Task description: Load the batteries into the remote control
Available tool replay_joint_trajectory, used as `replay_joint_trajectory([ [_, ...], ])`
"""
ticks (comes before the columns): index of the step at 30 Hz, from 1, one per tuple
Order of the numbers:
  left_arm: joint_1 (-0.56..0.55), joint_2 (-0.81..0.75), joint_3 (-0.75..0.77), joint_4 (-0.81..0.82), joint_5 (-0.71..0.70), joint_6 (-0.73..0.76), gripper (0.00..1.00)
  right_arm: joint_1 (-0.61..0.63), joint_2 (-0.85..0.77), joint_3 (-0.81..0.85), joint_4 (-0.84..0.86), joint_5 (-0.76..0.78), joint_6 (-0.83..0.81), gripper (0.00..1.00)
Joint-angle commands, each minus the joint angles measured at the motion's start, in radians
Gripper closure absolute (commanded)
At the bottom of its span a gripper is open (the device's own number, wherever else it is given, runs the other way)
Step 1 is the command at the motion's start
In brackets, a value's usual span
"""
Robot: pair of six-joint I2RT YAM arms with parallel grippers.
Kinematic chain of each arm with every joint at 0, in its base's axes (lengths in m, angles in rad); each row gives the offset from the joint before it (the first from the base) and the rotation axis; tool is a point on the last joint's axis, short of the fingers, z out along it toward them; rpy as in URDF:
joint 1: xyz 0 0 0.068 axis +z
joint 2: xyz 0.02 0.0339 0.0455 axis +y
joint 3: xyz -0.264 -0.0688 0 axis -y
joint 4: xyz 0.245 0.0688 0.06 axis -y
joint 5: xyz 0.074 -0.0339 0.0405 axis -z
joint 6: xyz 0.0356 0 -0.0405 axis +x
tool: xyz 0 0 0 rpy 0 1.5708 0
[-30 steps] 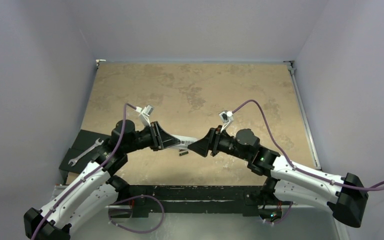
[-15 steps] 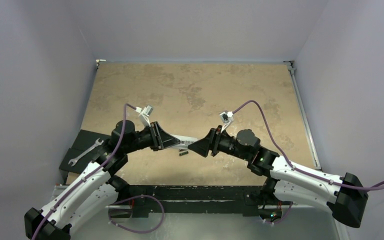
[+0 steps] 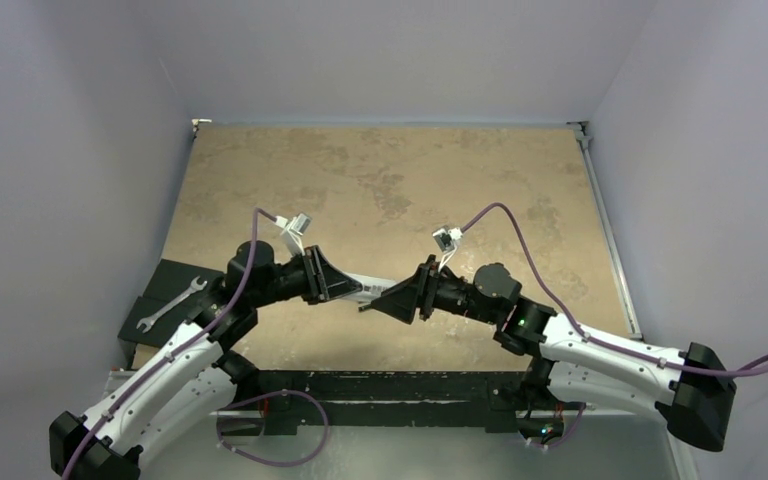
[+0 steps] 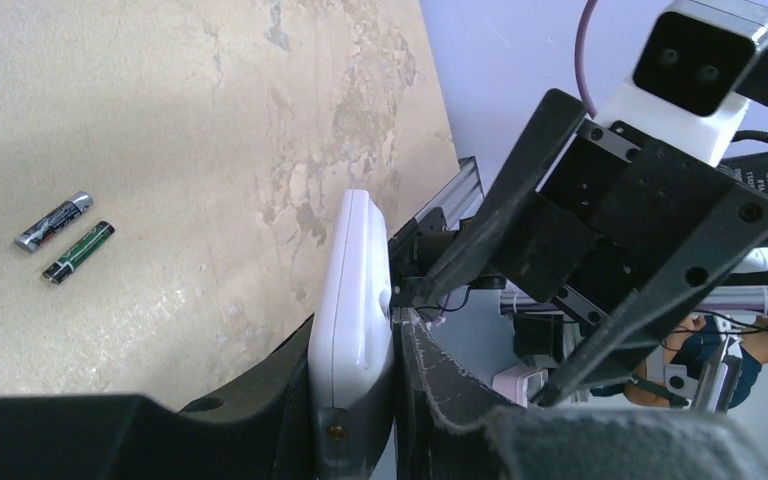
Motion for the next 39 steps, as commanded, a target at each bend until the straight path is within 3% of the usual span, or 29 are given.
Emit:
replay_joint_trajectory([
  [1, -0.006, 0.002, 0.019, 0.016, -0.005, 0.018, 1.0, 0.014, -0.012, 0.019, 0.103, -0.047, 0.002, 0.33],
  [16, -0.006, 0.004, 0.029, 0.001, -0.011, 0.026, 1.0, 0.021, -0.063, 0.031, -0.1, 0.108, -0.021, 0.32],
  [39, -0.007, -0.021, 0.029, 0.026, 0.03, -0.008, 1.0, 0.021, -0.021, 0.015, -0.079, 0.126, 0.005, 0.31],
])
